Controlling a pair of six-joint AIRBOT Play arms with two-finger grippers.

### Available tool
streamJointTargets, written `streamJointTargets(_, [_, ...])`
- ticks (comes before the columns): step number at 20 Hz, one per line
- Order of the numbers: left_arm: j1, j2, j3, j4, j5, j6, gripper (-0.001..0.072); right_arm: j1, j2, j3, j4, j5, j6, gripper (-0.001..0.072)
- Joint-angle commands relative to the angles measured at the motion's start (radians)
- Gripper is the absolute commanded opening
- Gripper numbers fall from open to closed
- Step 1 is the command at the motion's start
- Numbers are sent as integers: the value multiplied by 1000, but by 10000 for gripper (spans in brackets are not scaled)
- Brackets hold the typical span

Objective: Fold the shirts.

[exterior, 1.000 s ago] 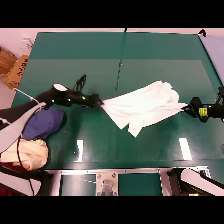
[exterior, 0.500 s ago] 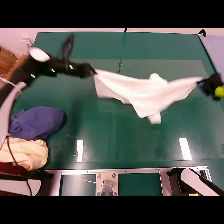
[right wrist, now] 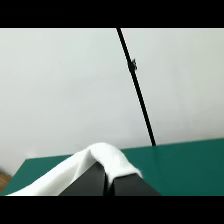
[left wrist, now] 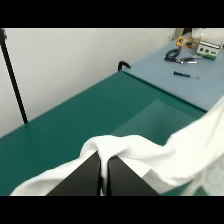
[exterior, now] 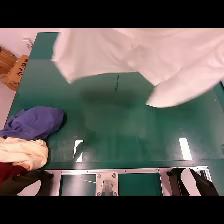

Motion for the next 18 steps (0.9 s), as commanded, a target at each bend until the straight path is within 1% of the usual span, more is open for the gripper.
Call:
streamJointTargets(1, [0,76,46,39,-19,19,19,-1,65,49,2,-25,-25,17])
streamJointTargets(4, [0,71,-22,53,9,21,20,0,66,14,0,-18,-25,17])
streamJointTargets(6, [0,47,-92,72,39,22,20,1,60,-70,0,-18,-26,17])
streamJointTargets(8, [0,-16,-158,72,55,38,19,2,45,-192,1,-26,-46,18])
streamJointTargets(10, [0,-130,-206,60,56,38,20,14,5,-325,3,-51,-75,18])
streamJointTargets(11, [-2,-197,-223,44,56,42,19,34,-27,-390,3,-74,-101,18])
streamJointTargets(13, [-9,-353,-237,-14,56,89,20,90,-111,-499,3,-134,-139,18])
streamJointTargets(15, [-9,-509,-237,-83,78,136,20,164,-243,-575,2,-212,-176,18])
streamJointTargets(18, [-9,-664,-237,-125,138,138,20,222,-459,-586,3,-286,-193,18])
